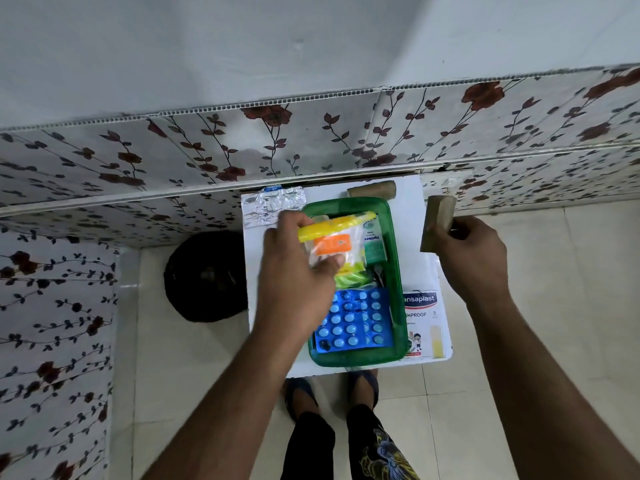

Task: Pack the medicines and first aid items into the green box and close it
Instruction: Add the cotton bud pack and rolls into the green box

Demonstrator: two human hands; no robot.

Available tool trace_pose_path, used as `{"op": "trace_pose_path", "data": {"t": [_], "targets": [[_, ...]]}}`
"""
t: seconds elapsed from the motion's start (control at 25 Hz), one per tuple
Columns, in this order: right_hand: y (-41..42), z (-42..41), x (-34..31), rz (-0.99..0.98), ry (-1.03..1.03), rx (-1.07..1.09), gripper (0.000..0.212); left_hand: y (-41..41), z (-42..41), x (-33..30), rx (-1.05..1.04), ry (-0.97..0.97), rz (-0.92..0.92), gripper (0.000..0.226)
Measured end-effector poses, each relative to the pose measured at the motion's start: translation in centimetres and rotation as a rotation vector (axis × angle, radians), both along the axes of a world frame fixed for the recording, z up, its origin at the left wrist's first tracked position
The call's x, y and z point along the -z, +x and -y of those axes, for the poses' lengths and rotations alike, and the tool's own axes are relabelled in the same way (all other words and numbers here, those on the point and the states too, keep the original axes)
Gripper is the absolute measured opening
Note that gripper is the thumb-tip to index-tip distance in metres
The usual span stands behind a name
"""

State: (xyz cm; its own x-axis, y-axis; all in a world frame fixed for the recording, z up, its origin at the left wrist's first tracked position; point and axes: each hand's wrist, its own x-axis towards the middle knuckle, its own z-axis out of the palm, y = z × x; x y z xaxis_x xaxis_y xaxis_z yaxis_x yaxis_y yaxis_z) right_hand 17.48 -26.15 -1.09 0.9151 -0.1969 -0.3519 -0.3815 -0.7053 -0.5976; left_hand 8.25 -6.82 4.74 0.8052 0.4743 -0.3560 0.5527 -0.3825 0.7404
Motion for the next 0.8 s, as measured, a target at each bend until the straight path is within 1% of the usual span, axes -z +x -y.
{"op": "trace_pose_path", "data": {"t": [0.08,0.2,0.28,0.36,0.44,0.52,0.56,0.6,0.72,0.8], "targets": [[-0.4,0.2,-0.7,-0.005,0.038,-0.003,0.030,1.4,1.5,1.2,0.148,0.052,-0.082,0.048],[-1.0,0.8,-1.4,-0.018,0.084,0.010,0.018,1.7,2.4,2.6,0.243,0.029,-0.200,0.046],[-1.3,1.1,-1.6,-0.029,0.099,0.015,0.018,0.7,2.8,3.2,0.307,0.037,-0.296,0.044],[-1.4,1.1,-1.7,-0.041,0.112,0.018,0.019,-0.6,3.1,3.8,0.398,0.087,-0.375,0.044],[-1.4,0.7,-1.9,-0.060,0.128,0.008,0.021,-1.5,3.4,4.1,0.528,0.244,-0.374,0.047],[-1.6,0.2,-2.0,-0.080,0.145,-0.010,0.023,-1.8,3.6,4.2,0.661,0.457,-0.325,0.052],[-1.7,0.1,-2.0,-0.087,0.149,-0.021,0.024,-1.8,3.6,4.4,0.689,0.515,-0.298,0.053],[-1.8,0.0,-2.0,-0.095,0.153,-0.031,0.025,-1.8,3.4,4.6,0.692,0.521,-0.283,0.052],[-2.2,-0.2,-2.3,-0.122,0.153,-0.069,0.025,-1.7,3.4,5.0,0.672,0.444,-0.230,0.047],[-2.6,-0.6,-2.5,-0.132,0.138,-0.117,0.026,-1.7,3.4,5.0,0.719,0.488,-0.198,0.045]]}}
